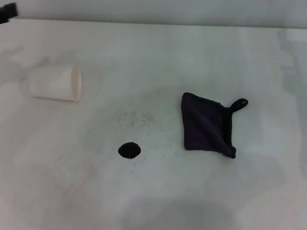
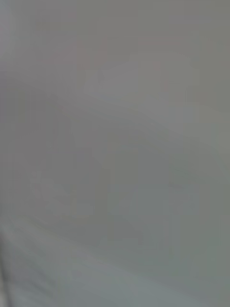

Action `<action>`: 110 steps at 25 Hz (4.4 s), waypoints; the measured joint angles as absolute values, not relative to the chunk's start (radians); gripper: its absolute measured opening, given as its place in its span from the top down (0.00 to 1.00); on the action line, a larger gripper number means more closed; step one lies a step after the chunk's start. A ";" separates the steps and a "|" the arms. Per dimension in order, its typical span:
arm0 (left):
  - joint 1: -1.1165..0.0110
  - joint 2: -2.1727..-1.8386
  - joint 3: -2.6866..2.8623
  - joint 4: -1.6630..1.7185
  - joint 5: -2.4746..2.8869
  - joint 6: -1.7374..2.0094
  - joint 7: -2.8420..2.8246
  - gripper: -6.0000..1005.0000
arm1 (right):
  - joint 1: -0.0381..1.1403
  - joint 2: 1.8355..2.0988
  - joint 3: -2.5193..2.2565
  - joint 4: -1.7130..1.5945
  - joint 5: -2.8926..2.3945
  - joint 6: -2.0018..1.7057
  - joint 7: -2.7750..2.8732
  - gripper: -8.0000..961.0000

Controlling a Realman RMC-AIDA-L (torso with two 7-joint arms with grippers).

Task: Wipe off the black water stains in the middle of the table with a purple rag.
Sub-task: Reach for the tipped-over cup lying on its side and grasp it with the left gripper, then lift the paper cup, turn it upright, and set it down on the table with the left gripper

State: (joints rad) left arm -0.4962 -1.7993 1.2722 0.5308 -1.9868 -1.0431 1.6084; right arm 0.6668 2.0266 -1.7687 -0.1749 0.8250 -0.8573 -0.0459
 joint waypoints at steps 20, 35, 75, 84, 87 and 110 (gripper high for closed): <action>-0.799 -1.742 0.883 0.797 -0.904 -1.485 1.405 0.11 | 0.669 2.027 -1.770 -0.181 0.824 -0.852 0.002 0.12; -0.932 -2.001 1.035 0.934 -0.406 -1.451 1.424 0.11 | 0.652 2.024 -1.770 -0.194 0.825 -0.844 0.057 0.12; -0.841 -2.074 1.190 0.735 -0.421 -0.978 1.513 0.12 | 0.652 2.023 -1.770 -0.184 0.824 -0.844 0.049 0.12; -0.839 -2.076 1.190 0.706 -0.441 -0.939 1.532 0.12 | 0.658 2.023 -1.779 -0.184 0.822 -0.844 0.046 0.12; -0.833 -2.076 1.190 0.706 -0.448 -0.929 1.539 0.13 | 0.658 2.023 -1.784 -0.184 0.822 -0.844 0.046 0.12; -0.783 -2.076 1.198 0.736 -0.664 -0.798 1.551 0.27 | 0.652 2.024 -1.786 -0.184 0.822 -0.844 0.046 0.12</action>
